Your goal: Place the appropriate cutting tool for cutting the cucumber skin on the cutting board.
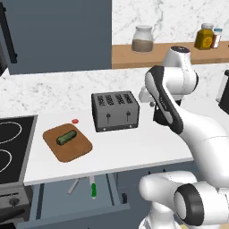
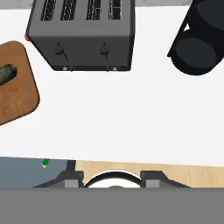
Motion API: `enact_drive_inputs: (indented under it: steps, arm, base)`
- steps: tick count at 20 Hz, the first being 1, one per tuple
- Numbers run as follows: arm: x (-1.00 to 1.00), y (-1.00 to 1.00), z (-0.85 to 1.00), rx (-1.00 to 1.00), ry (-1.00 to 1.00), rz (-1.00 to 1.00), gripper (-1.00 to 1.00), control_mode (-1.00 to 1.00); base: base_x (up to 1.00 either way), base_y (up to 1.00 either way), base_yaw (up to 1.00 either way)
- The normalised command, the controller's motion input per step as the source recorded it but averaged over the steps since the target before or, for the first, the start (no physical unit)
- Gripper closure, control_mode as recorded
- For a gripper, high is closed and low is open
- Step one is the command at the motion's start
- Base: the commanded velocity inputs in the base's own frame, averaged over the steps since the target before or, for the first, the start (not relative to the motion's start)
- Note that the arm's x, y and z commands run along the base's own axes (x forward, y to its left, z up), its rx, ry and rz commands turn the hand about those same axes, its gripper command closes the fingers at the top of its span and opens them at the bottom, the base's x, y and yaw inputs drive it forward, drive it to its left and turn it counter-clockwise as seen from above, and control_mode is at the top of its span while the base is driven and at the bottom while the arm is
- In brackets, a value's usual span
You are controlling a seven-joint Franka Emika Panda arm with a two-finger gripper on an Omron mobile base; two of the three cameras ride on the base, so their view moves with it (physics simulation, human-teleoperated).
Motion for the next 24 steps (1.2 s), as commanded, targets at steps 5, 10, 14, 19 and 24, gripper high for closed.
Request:
enact_drive_inputs:
  steps: [5,10,14,19,24]
  arm:
    - [-0.44,0.17,-0.06,-0.02,-0.03,0.0,-1.0,-1.0]
    - [-1.0,1.0,-0.55,-0.29,-0.17,0.0,-1.0,-1.0]
    - [-0.84,1.0,-0.61,-0.32,0.03,-0.04,-1.0,-1.0]
    - [-0.68,1.0,-0.42,-0.1,0.11,-0.02,-1.0,-1.0]
    - [-0.47,0.92,-0.25,0.0,0.13,0.0,-1.0,-1.0]
  base:
    - [0.0,0.0,0.0]
    - [0.0,0.0,0.0]
    - [0.0,0.0,0.0]
    - [0.0,0.0,0.0]
    - [0.0,0.0,0.0]
